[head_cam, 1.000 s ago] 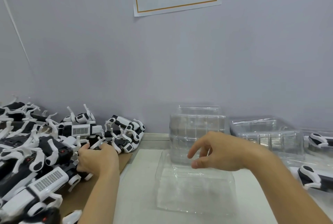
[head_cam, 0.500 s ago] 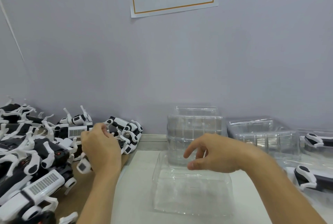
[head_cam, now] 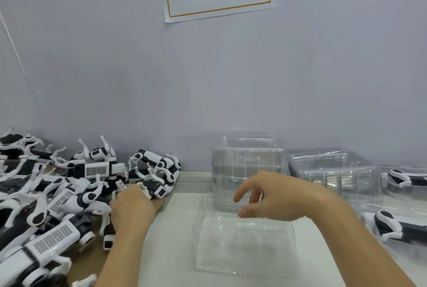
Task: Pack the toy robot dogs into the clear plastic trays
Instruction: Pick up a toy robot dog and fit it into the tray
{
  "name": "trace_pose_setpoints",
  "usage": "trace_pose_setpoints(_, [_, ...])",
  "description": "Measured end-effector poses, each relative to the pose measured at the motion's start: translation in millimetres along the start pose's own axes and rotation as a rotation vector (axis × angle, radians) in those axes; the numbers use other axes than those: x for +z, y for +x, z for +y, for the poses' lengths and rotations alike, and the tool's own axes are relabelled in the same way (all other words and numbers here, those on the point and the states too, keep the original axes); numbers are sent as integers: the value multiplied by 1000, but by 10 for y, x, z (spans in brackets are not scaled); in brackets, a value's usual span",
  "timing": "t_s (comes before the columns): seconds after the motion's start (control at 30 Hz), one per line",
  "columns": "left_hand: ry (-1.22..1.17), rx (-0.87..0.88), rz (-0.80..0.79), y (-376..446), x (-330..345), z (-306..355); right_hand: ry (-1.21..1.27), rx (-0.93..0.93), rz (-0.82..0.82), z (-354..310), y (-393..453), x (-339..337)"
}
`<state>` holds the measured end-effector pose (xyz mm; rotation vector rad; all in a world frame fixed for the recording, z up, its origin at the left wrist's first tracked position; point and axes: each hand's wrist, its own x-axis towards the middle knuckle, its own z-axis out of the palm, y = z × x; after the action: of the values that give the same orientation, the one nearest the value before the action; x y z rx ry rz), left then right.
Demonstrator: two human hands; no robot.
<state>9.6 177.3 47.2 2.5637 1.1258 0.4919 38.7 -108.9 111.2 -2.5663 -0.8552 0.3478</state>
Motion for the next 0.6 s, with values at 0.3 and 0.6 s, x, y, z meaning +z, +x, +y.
trace_pose_setpoints(0.3, [-315, 93, 109, -12, -402, 137, -3, -2, 9, -14, -3, 1])
trace_pose_setpoints(0.6, [-1046, 226, -115, -233, -903, 396, 170, -86, 135, -158, 48, 63])
